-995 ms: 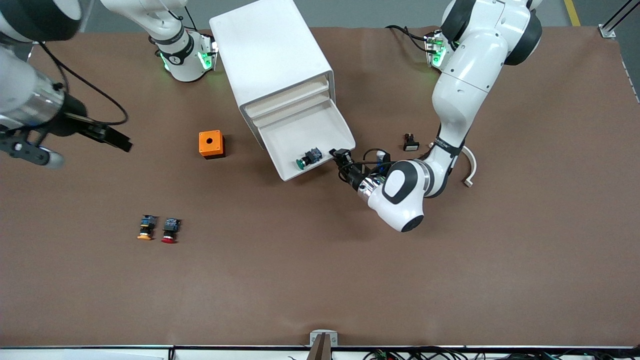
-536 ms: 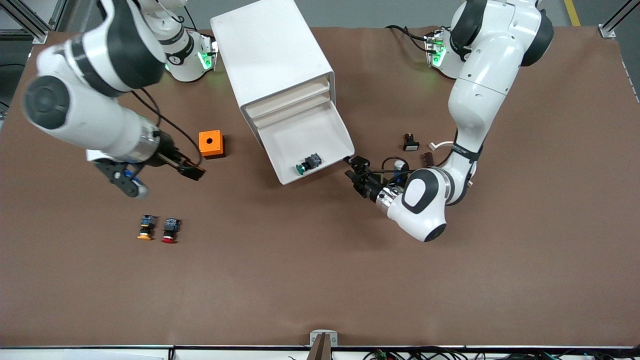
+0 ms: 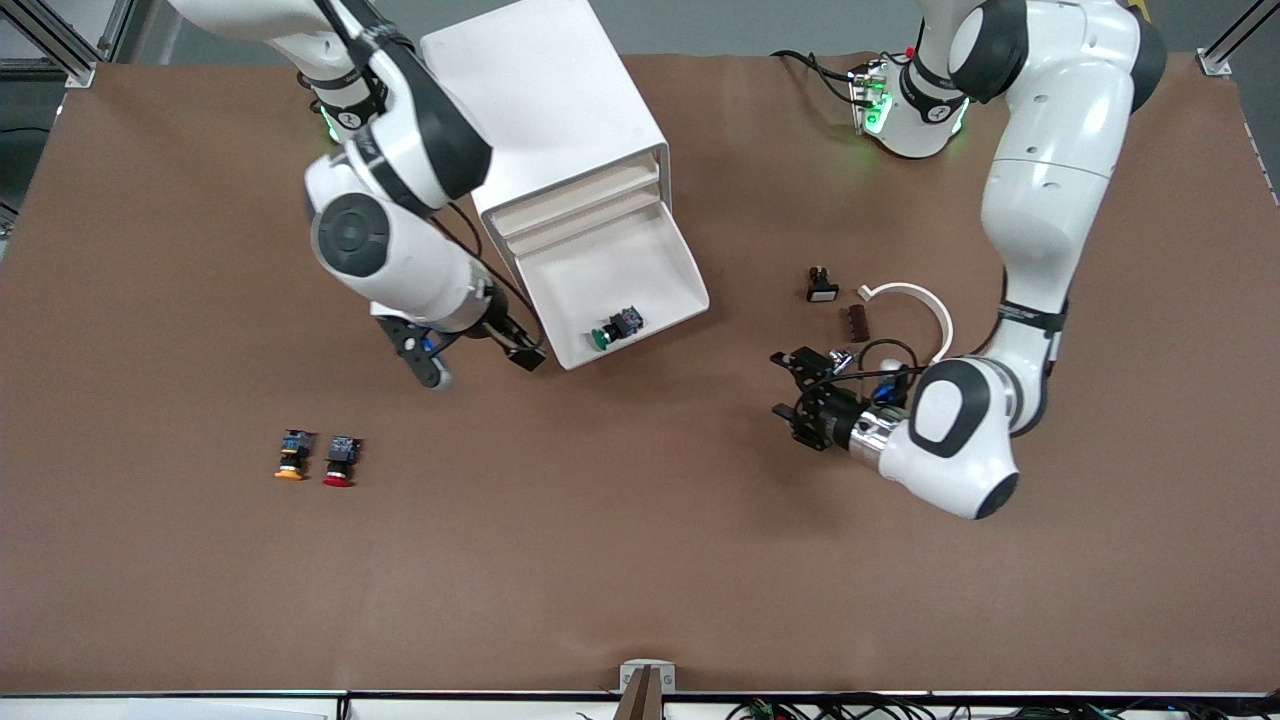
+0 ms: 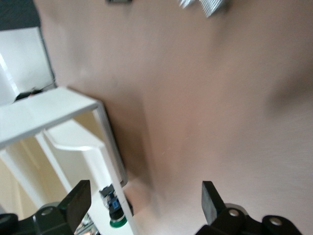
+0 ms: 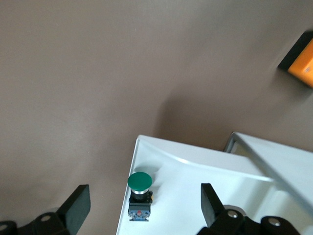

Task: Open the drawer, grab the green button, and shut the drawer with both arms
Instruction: 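Grasp the green button in the drawer with the right gripper while the left gripper withdraws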

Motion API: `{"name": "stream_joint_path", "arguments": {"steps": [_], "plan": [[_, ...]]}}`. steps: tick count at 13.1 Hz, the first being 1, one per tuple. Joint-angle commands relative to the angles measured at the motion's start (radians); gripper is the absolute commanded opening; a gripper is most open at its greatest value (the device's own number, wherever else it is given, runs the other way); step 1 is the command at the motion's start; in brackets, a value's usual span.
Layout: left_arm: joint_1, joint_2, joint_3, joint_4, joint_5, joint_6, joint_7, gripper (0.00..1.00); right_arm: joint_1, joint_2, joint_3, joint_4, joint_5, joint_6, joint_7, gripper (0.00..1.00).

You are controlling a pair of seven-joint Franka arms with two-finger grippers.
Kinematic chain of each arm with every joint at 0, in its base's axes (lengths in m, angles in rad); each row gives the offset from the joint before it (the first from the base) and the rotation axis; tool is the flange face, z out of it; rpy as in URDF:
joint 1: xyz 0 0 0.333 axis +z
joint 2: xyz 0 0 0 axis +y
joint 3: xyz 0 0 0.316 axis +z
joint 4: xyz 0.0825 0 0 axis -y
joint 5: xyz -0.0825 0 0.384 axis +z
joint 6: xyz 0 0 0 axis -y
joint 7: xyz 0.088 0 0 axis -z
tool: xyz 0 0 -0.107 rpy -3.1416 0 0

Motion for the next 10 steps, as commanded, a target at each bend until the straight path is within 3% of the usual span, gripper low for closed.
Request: {"name": "stream_joint_path", "arguments": {"steps": [1,6,8,10], "plan": [[0.004,-0.073,-0.005,-0.012,0.136,-0.007,0.036,0.99,0.096,0.062,0.006,-0.006,-0.096,0.093,0.152,1.0],[-0.007,-0.186,-0.002,-0.012,0.414,-0.008,0.18,0.99,0.187,0.132,0.004,-0.046,-0.203,0.207,0.329,1.0],[-0.004,-0.231,-0.002,-0.012,0.447,-0.007,0.258,0.99,0.197,0.142,0.004,-0.058,-0.205,0.247,0.352,1.0],[0.005,-0.269,0.003,-0.016,0.46,-0.008,0.358,0.99,0.208,0.155,0.004,-0.058,-0.209,0.267,0.358,0.92]]}}
